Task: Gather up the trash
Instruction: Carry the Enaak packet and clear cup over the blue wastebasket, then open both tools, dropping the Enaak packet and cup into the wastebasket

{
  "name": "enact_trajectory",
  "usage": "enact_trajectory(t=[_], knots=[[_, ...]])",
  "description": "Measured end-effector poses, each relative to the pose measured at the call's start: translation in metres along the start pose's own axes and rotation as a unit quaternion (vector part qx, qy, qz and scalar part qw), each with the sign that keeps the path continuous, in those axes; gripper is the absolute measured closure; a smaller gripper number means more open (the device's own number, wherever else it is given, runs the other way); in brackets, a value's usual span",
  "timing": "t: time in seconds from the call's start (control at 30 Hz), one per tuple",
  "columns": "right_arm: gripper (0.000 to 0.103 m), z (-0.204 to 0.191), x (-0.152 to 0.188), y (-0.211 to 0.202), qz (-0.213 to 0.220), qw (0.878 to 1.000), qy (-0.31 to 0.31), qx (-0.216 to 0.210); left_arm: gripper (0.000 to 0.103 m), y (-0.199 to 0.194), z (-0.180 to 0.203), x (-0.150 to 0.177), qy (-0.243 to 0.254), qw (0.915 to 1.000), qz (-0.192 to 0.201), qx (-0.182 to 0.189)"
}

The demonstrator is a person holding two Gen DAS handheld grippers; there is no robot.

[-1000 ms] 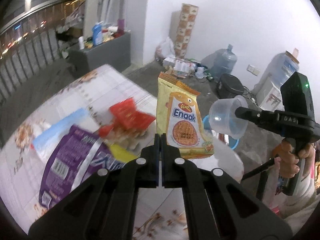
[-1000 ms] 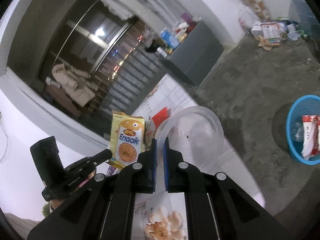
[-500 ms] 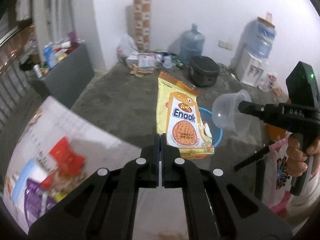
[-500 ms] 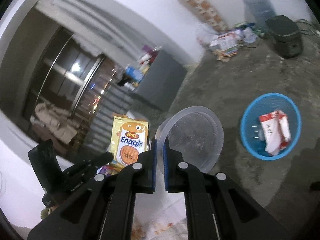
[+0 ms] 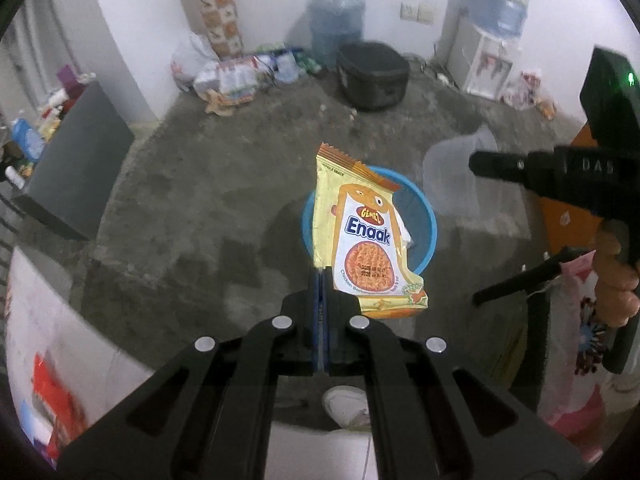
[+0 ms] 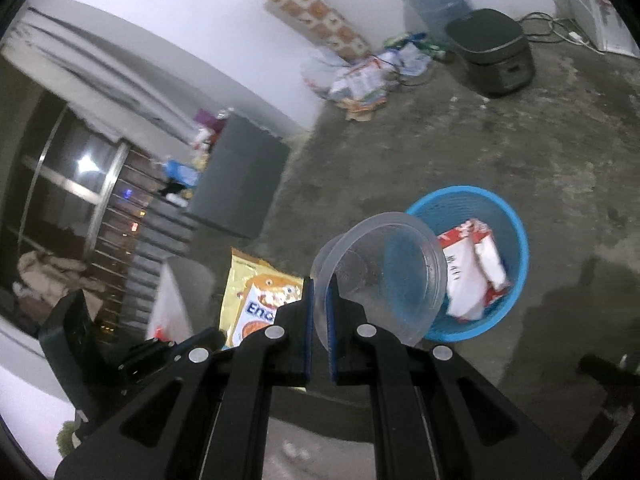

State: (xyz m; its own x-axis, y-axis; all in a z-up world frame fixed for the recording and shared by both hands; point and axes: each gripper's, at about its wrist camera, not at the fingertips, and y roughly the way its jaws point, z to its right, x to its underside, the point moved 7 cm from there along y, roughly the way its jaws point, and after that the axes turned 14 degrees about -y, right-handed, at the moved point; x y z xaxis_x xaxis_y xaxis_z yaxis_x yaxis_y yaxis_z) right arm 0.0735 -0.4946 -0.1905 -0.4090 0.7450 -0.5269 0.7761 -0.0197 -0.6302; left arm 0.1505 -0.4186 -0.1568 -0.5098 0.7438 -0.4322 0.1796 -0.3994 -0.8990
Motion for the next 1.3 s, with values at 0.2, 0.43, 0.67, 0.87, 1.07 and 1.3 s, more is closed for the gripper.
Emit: enact_trajectory(t=[0.2, 0.43, 0.67, 0.87, 1.07, 1.3], knots=[[0.097, 0.03, -0.024, 0.043, -0.037, 0.999, -0.002, 0.031, 0.103, 0.06, 0.016, -0.019, 0.01, 0.999, -0.042, -0.008], [0.055, 0.074, -0.045, 0.099, -0.078, 0.995, 0.009, 0.053, 0.064, 0.122, 0.037, -0.029, 0.005, 0.9966, -0.082, 0.009], [0.036, 0.152, 0.0, 0.134, -0.144, 0.978, 0.105, 0.107, 0.061, 0.125, 0.031, -0.025, -0.035, 0.9949, -0.094, 0.016], [0.036, 0.153, 0.013, 0.104, -0.11, 0.982, 0.114, 0.102, 0.057, 0.091, 0.024, -0.031, -0.021, 0.9985, -0.051, -0.003], [0.036, 0.137, 0.02, 0.072, -0.08, 0.986, 0.096, 0.107, 0.05, 0.034, 0.015, -0.034, -0.02, 0.9998, 0.003, -0.005], [0.036, 0.089, 0.028, 0.046, -0.059, 0.991, 0.046, 0.107, 0.042, -0.046, -0.014, -0.026, -0.036, 0.9968, 0.071, -0.002]])
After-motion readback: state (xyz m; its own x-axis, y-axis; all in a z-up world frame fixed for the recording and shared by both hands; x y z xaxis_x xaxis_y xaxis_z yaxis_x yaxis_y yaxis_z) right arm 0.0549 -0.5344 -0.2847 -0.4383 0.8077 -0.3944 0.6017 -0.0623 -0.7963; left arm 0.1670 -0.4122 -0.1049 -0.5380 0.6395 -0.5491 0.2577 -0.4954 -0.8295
